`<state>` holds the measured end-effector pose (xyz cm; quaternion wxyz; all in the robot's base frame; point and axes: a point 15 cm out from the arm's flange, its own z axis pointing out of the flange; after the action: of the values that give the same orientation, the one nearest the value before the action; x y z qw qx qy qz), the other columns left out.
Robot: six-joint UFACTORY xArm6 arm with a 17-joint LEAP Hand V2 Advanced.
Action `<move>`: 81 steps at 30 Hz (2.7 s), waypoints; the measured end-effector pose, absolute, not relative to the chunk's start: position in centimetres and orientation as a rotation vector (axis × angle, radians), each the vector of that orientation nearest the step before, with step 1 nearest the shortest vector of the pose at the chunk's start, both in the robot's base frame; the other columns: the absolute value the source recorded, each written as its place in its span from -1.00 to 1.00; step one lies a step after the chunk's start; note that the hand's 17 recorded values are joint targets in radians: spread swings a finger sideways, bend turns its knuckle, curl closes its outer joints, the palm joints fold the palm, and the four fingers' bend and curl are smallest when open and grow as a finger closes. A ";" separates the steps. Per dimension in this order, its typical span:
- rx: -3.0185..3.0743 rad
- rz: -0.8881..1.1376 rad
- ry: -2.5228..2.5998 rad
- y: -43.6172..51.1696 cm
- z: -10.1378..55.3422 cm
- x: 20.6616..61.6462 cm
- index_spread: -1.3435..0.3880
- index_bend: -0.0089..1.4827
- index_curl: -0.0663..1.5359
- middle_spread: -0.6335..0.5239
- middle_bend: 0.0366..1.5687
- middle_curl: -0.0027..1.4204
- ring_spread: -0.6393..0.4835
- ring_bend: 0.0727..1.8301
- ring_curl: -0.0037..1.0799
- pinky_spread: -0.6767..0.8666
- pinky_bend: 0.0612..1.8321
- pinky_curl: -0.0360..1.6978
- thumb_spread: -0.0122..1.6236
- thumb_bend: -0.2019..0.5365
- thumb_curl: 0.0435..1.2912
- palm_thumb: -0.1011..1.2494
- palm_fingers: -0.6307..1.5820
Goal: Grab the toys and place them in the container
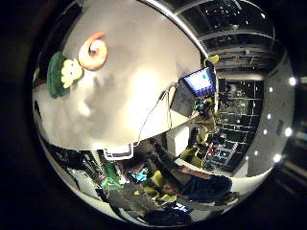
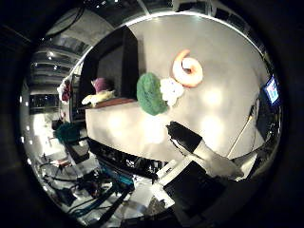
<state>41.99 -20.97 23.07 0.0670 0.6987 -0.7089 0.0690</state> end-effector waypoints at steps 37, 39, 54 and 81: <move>2.168 0.103 -2.023 -21.3 10.1 51.0 0.03 -0.73 -0.50 0.15 -0.82 -0.62 0.41 -0.86 -0.56 0.34 -0.72 -0.62 0.19 -0.52 -0.45 0.36 -0.30; 2.146 0.114 -2.017 -22.5 9.6 51.2 0.04 -0.73 -0.49 0.15 -0.82 -0.62 0.42 -0.86 -0.56 0.34 -0.73 -0.62 0.19 -0.52 -0.44 0.36 -0.30; 2.083 0.098 -2.003 -26.8 6.6 51.3 0.04 -0.68 -0.45 0.16 -0.82 -0.63 0.42 -0.87 -0.59 0.35 -0.76 -0.61 0.19 -0.52 -0.44 0.35 -0.29; 2.135 0.209 -2.000 -25.5 7.0 53.9 -0.02 0.54 -0.08 -0.18 -0.60 -0.52 0.21 -0.93 -0.82 0.31 -0.92 -0.73 0.07 -0.43 -0.42 0.65 0.01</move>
<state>53.93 -25.54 7.04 0.1044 0.7240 -0.6782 0.0709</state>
